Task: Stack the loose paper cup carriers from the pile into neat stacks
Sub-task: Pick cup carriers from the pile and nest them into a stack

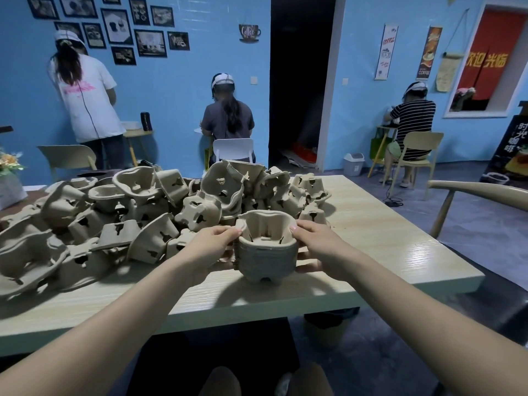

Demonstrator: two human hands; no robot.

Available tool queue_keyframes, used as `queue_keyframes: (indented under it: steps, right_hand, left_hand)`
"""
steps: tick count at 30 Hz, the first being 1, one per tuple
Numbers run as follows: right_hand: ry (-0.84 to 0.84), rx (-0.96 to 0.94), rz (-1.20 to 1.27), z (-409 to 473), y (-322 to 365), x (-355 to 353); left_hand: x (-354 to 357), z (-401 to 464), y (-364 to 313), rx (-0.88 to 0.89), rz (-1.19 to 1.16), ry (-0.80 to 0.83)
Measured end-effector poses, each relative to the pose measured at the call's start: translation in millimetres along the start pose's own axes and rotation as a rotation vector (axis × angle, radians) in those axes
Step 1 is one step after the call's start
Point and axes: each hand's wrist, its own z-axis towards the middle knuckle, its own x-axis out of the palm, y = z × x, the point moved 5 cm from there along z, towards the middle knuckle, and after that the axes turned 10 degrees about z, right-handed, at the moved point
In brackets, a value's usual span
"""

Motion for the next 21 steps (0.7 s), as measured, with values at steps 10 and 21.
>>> queue_keyframes:
  steps: [10, 21]
  right_hand:
    - [-0.138, -0.032, 0.074, 0.7, 7.4, -52.1]
    - [-0.526, -0.081, 0.279, 24.8, 6.5, -193.8]
  left_hand:
    - [48.3, 16.3, -33.2, 0.069, 0.015, 0.041]
    - [192.5, 75.3, -78.3, 0.116, -0.022, 0.137]
